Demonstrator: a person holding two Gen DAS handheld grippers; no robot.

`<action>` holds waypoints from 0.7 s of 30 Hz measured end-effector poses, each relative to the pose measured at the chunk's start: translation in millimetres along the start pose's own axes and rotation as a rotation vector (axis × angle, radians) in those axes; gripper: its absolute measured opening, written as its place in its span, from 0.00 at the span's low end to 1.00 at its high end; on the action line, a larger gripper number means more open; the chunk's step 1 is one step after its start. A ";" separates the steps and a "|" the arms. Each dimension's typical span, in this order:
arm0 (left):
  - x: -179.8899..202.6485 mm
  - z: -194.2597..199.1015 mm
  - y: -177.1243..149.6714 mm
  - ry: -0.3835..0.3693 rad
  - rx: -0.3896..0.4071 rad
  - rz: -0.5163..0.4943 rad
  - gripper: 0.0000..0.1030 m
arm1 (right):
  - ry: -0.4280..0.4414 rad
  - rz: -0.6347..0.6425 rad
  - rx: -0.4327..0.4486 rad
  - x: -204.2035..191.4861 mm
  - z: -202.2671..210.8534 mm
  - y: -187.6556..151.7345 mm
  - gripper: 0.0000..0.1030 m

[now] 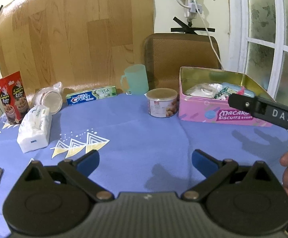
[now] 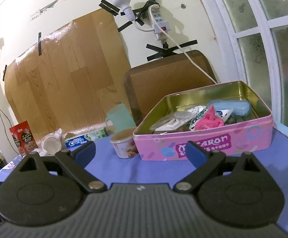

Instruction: Organize soft objects

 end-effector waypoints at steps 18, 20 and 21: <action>11.4 1.6 -3.5 -0.046 0.011 -0.019 1.00 | -0.048 -0.027 0.094 12.8 15.4 6.7 0.95; 10.3 1.8 -3.8 -0.054 0.009 -0.015 1.00 | -0.050 -0.028 0.097 13.1 16.5 8.0 0.95; 9.5 1.2 -3.6 -0.052 0.008 -0.014 1.00 | -0.051 -0.027 0.096 12.8 16.5 8.9 0.95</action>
Point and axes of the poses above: each gripper's, at about its wrist camera, not at the fingertips, and z roughly against the way its jaws point, x to its right, y to its top, the point moved 6 cm from there along -z, roughly the way its jaws point, and after that the axes turned 12 degrees about -x, right-handed, at the moved point
